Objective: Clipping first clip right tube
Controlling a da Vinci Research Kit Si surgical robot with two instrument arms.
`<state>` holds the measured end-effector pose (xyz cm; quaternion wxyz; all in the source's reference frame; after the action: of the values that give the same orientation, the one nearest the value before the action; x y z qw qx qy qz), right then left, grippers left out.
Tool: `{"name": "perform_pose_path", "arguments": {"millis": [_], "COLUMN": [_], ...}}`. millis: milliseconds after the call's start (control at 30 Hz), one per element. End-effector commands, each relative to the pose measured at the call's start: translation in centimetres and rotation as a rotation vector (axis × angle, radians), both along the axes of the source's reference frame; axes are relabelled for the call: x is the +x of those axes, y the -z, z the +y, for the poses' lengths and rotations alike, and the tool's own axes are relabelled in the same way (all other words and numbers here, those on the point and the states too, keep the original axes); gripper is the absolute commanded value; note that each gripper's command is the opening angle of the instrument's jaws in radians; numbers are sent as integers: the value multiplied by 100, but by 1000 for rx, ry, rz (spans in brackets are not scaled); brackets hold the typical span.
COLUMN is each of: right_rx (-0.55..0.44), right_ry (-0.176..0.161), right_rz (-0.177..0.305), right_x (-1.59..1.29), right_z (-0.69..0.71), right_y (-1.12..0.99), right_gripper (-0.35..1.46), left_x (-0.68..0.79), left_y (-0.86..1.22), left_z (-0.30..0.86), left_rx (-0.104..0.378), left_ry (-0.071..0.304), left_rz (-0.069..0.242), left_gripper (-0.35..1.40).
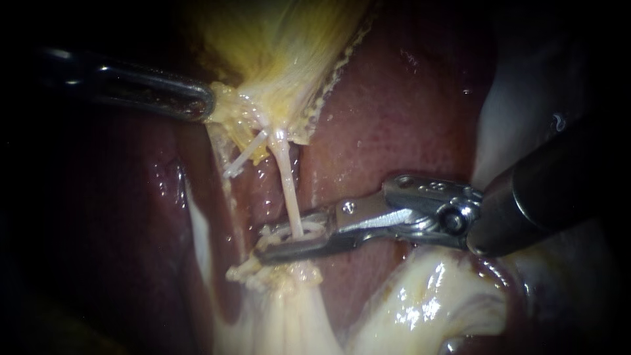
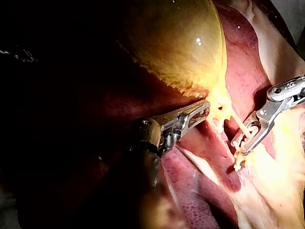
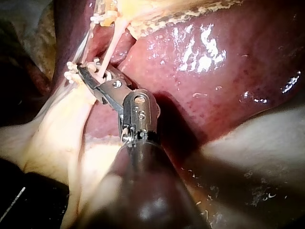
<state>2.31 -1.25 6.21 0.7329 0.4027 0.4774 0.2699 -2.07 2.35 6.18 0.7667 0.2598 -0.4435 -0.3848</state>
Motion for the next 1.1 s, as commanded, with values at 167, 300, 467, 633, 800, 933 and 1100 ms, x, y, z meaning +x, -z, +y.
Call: {"name": "perform_pose_path", "arguments": {"millis": [167,300,467,633,800,933,1100], "right_rx": [3,7,8,52,72,86,86], "right_ry": [-14,-73,-77,-75,-37,2,39], "right_rz": [-2,23,55,163,224,270,286], "right_x": [2,5,3,1,-5,-13,-13], "right_z": [8,12,14,18,16,12,1], "right_y": [4,3,4,9,11,12,14], "right_gripper": [45,50,50,50,50,50,49], "left_x": [1,1,2,2,2,2,2], "left_y": [1,1,1,1,1,1,1], "left_z": [0,0,0,0,0,0,0], "left_rx": [1,1,1,1,1,1,1], "left_ry": [-1,-1,-1,-1,-1,-1,-2], "left_rz": [0,0,0,0,-1,-1,-1], "left_gripper": [-35,-35,-35,-35,-35,-35,-35]}}
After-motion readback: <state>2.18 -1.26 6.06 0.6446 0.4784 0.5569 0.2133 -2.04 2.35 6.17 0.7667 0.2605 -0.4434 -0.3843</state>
